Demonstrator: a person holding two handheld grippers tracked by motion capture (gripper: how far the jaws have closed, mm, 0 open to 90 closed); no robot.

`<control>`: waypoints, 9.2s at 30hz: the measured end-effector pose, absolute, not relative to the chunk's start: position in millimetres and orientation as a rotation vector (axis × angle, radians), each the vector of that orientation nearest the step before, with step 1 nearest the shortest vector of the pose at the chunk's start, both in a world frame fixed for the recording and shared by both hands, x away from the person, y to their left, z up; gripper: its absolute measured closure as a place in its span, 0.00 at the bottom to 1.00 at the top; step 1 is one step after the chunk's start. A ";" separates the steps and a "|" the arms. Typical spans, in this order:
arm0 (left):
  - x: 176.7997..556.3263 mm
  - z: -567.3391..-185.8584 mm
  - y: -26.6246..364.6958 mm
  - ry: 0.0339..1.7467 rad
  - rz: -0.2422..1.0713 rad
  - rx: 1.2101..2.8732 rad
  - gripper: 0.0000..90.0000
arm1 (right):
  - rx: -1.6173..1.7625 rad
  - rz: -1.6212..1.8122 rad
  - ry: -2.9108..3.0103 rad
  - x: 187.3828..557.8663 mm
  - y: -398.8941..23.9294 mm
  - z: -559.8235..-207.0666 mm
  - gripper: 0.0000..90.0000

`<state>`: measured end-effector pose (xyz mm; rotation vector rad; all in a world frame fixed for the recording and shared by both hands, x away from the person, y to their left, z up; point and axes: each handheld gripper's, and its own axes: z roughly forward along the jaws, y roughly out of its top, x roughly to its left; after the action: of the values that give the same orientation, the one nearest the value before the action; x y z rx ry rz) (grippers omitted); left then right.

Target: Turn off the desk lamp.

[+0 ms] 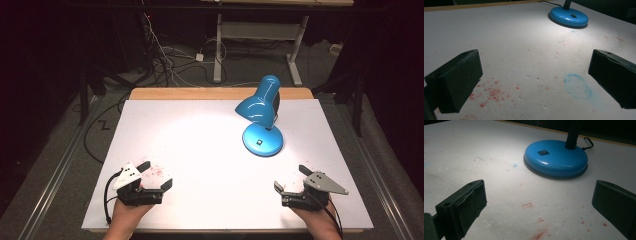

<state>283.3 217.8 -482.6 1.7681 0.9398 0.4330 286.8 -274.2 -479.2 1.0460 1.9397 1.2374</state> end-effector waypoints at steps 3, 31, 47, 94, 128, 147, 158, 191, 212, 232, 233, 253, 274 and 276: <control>283.2 -484.8 217.6 0.953 0.414 1.773 0.00 | 1.049 1.234 1.940 286.2 -273.5 -480.5 0.00; 283.7 -483.7 216.9 0.932 0.441 1.790 0.00 | 1.047 1.240 1.945 282.6 -273.4 -476.1 0.07; 284.3 -484.6 217.7 0.935 0.440 1.792 0.00 | 1.063 1.216 1.947 283.8 -277.0 -477.2 0.20; 284.8 -485.0 218.4 0.935 0.435 1.797 0.00 | 1.113 1.231 2.018 285.7 -284.6 -478.2 0.98; 286.1 -479.5 216.7 0.892 0.385 1.839 0.00 | 1.028 1.291 2.037 291.8 -266.5 -455.2 1.00; 288.0 -482.5 216.5 0.885 0.394 1.820 0.00 | 1.031 1.343 1.998 310.9 -261.4 -439.8 1.00; 287.0 -481.8 217.1 0.878 0.403 1.787 0.00 | 1.011 1.329 2.009 329.6 -247.1 -436.6 1.00; 288.1 -481.5 216.4 0.872 0.382 1.814 0.00 | 1.041 1.307 2.038 390.7 -223.7 -441.8 1.00; 288.6 -480.4 219.8 0.872 0.371 1.802 0.00 | 1.120 1.248 2.052 423.7 -222.4 -456.3 1.00; 288.1 -480.1 220.3 0.870 0.369 1.802 0.00 | 1.178 1.229 2.073 431.2 -219.6 -463.7 1.00; 288.2 -480.2 220.4 0.870 0.369 1.801 0.00 | 1.178 1.229 2.073 431.2 -219.6 -463.7 1.00; 288.1 -480.3 220.6 0.873 0.368 1.799 0.00 | 1.214 1.199 2.101 431.0 -224.2 -474.6 1.00; 287.7 -479.9 221.6 0.874 0.368 1.796 0.00 | 1.217 1.192 2.091 431.8 -226.1 -477.0 1.00; 287.9 -479.9 221.5 0.874 0.367 1.797 0.00 | 1.216 1.178 2.074 431.3 -227.1 -477.9 1.00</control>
<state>287.9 221.5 -479.9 1.7975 0.8736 0.3675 431.3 -227.1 -477.9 1.2156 2.0737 1.1779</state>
